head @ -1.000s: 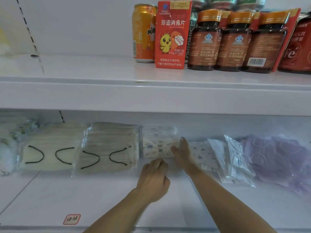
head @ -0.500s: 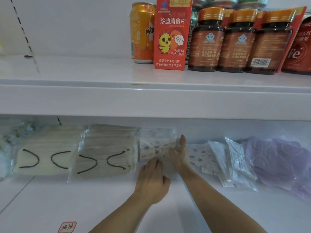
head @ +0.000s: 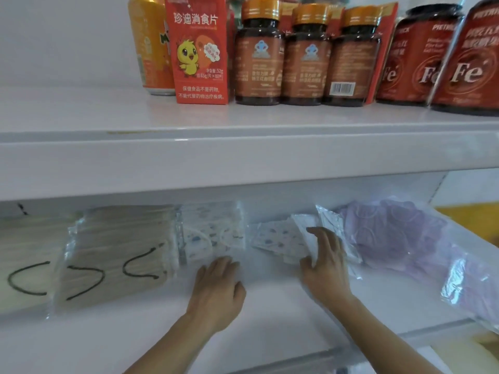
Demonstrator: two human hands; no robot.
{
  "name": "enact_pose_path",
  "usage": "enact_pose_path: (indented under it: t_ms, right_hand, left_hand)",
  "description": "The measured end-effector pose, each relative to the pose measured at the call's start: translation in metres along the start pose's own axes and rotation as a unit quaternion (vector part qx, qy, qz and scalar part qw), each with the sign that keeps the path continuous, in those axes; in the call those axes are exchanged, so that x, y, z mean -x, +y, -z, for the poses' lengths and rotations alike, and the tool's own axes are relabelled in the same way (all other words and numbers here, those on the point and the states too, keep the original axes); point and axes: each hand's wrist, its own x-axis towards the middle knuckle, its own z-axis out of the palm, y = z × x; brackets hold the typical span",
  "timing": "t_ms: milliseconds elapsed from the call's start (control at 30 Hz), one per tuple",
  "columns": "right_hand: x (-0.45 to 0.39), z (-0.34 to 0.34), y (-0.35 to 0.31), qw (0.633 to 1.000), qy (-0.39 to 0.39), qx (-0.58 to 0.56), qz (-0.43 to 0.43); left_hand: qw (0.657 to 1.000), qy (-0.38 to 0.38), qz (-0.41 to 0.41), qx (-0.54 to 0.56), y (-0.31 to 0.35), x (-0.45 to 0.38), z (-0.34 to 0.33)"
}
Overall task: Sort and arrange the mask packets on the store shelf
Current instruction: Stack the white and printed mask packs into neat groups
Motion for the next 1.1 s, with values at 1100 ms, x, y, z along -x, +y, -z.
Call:
enact_pose_path:
  t_ms: [1100]
  right_hand:
    - [-0.016, 0.022, 0.079, 0.985, -0.117, -0.049, -0.121]
  left_hand:
    - [0.827, -0.079, 0.420, 0.365, 0.174, -0.157, -0.004]
